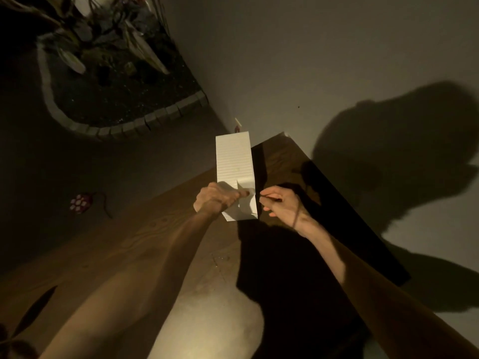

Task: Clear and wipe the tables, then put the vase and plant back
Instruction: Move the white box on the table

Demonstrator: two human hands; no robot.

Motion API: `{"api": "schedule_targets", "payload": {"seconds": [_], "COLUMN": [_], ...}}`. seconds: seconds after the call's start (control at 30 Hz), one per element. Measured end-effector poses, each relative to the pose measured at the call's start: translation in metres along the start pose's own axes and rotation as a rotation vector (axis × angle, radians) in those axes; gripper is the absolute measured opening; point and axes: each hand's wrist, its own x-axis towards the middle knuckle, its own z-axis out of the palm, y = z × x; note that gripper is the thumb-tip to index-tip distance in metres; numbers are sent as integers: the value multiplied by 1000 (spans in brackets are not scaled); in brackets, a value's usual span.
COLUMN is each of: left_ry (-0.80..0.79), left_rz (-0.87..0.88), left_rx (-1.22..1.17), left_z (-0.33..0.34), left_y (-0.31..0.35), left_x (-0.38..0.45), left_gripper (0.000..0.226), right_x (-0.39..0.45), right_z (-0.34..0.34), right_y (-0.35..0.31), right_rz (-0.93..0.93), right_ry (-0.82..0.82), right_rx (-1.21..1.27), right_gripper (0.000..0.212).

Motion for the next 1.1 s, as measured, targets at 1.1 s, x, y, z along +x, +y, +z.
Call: {"api": "schedule_targets", "payload": {"seconds": [1.1], "left_ry": [-436], "left_rz": [87], "left_rx": [-450], "left_z": [57], "left_y": [-24], "left_x": [-29], "left_gripper": [29], "right_x": [-22], "right_z": [-69], "right_y": [26], "right_rz": [87], "right_ry": [146], "right_rx": [20], "right_gripper": [72]}}
